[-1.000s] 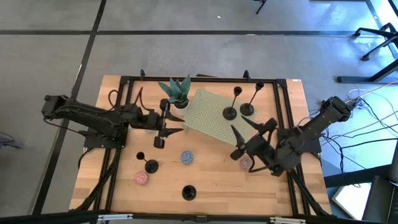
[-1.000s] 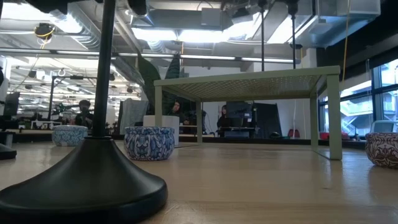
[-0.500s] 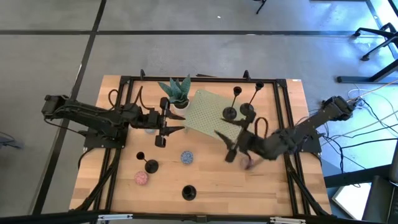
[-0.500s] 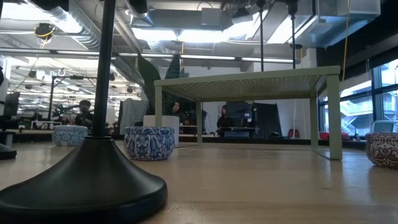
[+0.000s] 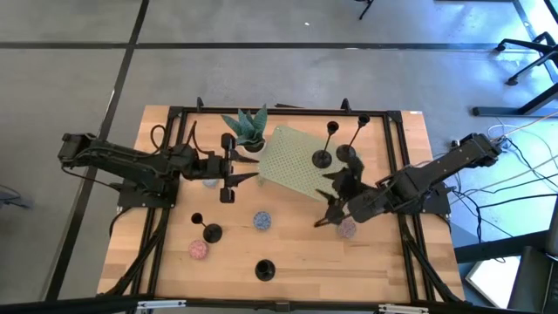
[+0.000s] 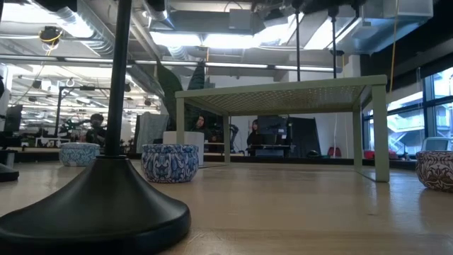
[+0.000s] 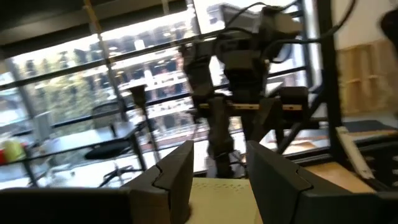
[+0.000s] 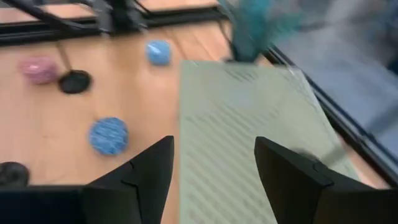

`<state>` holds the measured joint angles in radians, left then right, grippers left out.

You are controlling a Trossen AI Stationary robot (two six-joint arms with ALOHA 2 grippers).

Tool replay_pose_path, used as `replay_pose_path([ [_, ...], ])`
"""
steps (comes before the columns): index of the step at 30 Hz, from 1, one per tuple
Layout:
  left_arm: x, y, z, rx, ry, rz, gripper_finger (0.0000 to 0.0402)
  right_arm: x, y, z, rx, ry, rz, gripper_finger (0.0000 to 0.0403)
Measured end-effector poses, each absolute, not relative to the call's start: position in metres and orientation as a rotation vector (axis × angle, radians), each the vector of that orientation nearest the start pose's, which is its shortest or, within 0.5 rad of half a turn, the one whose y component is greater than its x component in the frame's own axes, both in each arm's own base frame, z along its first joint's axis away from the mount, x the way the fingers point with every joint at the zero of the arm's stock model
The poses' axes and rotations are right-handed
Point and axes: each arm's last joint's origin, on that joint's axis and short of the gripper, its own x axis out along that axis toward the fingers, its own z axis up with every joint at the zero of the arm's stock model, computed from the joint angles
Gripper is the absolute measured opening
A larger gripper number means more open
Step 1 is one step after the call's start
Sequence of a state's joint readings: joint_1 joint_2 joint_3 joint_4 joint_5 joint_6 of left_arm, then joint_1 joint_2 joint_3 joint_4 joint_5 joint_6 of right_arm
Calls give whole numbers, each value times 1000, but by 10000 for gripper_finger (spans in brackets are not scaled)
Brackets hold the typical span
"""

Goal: Stock candles and holders on shelf
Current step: Align the black candle holder with the other black candle holder on the shelf

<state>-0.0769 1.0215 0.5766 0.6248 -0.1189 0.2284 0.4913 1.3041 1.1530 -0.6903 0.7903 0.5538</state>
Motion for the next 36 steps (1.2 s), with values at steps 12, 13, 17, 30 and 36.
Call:
replay_pose_path([
  [12, 223, -9, 295, 215, -153, 223, 143, 254, 75, 295, 55, 516, -772, 226],
  [13, 223, -9, 295, 214, -154, 223, 143, 259, 71, 292, 55, 522, -787, 226],
  [17, 223, -9, 295, 213, -154, 214, 143, 270, 59, 284, 34, 541, -837, 226],
  [30, 223, -10, 292, 218, -123, 208, 143, 277, 32, 283, 104, 531, -936, 207],
  [36, 223, -10, 291, 197, -119, 205, 143, 280, 33, 281, 181, 585, -840, 163],
])
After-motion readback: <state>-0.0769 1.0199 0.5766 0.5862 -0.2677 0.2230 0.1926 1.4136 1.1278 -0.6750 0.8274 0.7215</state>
